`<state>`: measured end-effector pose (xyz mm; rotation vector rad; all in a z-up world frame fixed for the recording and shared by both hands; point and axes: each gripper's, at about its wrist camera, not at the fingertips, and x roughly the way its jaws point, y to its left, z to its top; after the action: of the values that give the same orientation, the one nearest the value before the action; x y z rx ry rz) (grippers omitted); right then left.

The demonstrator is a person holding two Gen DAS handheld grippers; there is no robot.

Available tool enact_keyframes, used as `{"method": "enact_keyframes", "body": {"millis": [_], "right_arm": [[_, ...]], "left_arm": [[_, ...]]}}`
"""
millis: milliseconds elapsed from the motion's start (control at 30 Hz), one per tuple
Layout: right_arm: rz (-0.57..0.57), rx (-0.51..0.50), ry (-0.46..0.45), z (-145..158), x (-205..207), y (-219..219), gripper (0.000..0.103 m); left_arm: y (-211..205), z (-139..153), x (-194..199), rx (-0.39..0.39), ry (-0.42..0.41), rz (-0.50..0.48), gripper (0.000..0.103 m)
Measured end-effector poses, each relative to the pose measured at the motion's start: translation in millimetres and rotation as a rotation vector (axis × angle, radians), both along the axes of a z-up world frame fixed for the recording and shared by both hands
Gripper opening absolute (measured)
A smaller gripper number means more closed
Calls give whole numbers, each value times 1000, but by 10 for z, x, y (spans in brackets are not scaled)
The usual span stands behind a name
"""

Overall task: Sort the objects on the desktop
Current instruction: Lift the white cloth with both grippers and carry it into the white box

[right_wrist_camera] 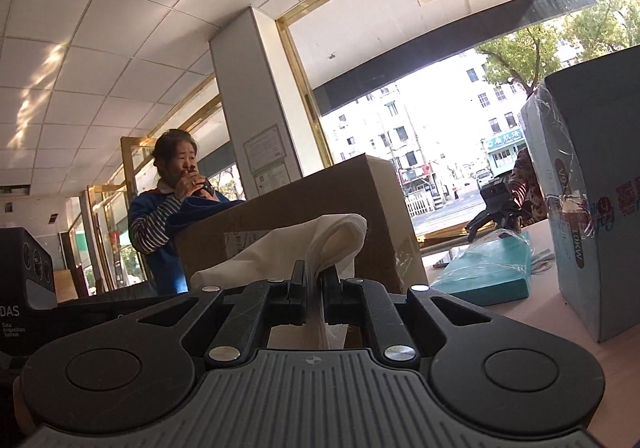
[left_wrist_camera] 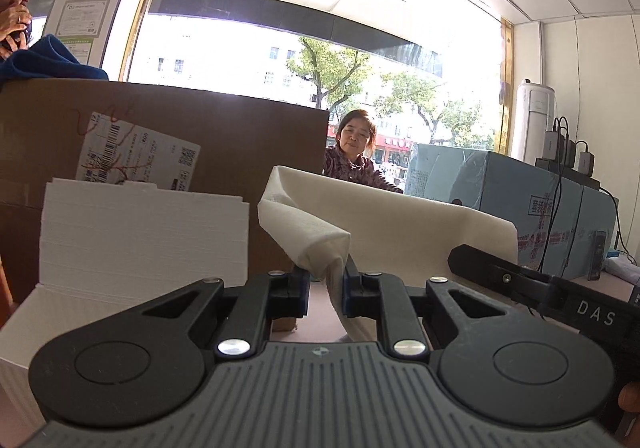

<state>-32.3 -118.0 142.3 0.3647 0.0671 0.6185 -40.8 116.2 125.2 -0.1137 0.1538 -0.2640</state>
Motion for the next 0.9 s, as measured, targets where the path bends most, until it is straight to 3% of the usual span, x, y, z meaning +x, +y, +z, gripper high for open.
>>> {"method": "enact_keyframes", "body": {"millis": [267, 433, 700, 900], "right_arm": [[54, -55, 34, 207, 108, 731, 7], [80, -122, 77, 204, 147, 1170, 7], [50, -234, 163, 176, 342, 1527, 7], [31, -289, 292, 118, 481, 1625, 7]], "left_arm": [[723, 122, -135, -29, 8, 57, 13], [1150, 96, -44, -111, 161, 94, 13], [1391, 15, 122, -175, 270, 115, 14], [1525, -123, 306, -231, 392, 109, 14]]}}
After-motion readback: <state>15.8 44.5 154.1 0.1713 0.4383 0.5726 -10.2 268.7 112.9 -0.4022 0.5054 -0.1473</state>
